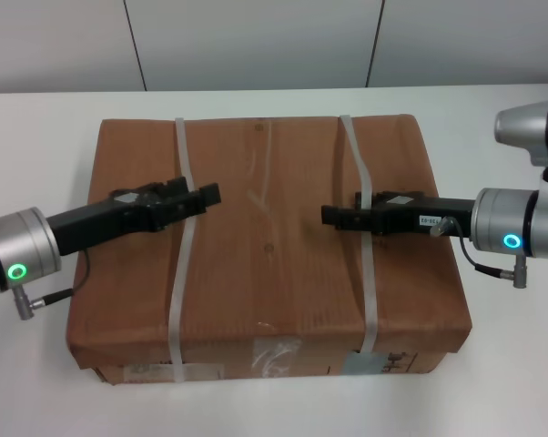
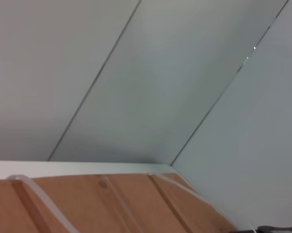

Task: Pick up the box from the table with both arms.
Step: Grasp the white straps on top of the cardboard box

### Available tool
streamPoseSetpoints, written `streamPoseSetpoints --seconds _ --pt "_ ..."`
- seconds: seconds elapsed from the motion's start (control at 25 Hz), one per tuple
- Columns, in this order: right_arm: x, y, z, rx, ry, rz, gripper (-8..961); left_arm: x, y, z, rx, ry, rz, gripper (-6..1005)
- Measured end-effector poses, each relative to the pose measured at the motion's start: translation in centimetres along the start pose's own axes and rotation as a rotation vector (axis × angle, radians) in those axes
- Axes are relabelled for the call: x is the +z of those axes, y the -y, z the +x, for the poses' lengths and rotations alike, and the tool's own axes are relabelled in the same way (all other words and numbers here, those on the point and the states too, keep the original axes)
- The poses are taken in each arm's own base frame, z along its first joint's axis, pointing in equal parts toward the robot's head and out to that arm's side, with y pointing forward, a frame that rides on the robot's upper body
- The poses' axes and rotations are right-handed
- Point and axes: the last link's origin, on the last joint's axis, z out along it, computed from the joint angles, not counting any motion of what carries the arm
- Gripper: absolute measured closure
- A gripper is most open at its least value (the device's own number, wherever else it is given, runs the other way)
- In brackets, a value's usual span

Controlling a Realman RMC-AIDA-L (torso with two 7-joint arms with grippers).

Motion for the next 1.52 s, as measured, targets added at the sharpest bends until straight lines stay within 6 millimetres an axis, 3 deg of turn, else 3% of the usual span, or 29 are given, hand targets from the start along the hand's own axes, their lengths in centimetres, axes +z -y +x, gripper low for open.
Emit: streamPoseSetpoints --seconds 0.6,1.12,1.52 --pt "1.2 -1.5 -0.3 -0.045 -0.033 -0.062 80 1.7 -0.9 -0.4 -0.01 0.067 -0.039 202" --pt "1.0 -1.3 0.2 -0.041 -0.032 -0.051 122 -1.8 1.9 -0.3 -0.048 -0.048 0.123 202" --pt "1.0 -1.3 0.1 -0.042 -0.027 -0.049 154 0.8 0.9 -1.7 -0.055 0.049 0.093 209"
